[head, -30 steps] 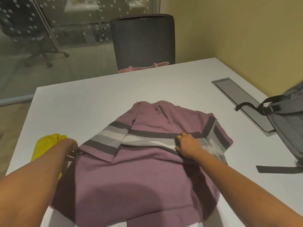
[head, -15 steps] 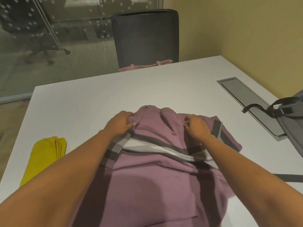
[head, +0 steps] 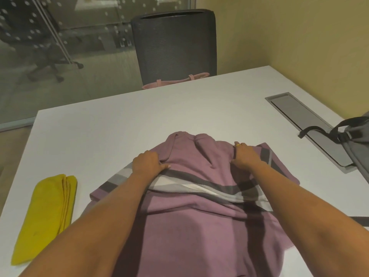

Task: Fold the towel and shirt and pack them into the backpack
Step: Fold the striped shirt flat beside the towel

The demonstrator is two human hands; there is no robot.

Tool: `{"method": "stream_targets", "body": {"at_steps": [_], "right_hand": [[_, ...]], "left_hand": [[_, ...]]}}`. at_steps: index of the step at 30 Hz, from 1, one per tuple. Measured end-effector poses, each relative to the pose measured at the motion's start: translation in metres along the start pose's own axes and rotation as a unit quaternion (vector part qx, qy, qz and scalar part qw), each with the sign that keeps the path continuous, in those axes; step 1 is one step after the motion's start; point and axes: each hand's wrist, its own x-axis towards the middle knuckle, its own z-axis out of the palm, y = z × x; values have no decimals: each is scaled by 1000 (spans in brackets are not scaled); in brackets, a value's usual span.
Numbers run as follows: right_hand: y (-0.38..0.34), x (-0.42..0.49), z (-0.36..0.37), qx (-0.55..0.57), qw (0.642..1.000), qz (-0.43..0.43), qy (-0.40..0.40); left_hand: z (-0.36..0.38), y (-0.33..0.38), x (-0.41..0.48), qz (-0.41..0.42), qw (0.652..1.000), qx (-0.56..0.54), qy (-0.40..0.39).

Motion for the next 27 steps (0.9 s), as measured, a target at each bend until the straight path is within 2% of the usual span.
{"method": "stream_targets", "body": {"at_steps": [3, 8, 14, 17, 21, 24, 27], "right_hand": [[2, 2, 1, 39, 999, 22, 4], [13, 0, 4, 6, 1000, 15, -1], [11, -6, 4, -7, 999, 39, -24], [9, -13, -3, 33, 996, 54, 56], [16, -23, -30, 89, 976, 69, 184], [21, -30, -51, 98, 967, 55, 228], [24, -37, -61, 143, 961, 60, 227]], "left_hand": [[11, -2, -2, 17, 999, 17, 23], [12, -10, -3, 29, 998, -27, 51], [-9, -26, -7, -102, 979, -161, 79], [-27, -33, -10, -137, 960, -210, 120], [-59, -53, -8, -165, 919, -318, 167], [-79, -71, -9, -162, 887, -398, 173], [-94, -81, -19, -148, 889, -398, 171]]}}
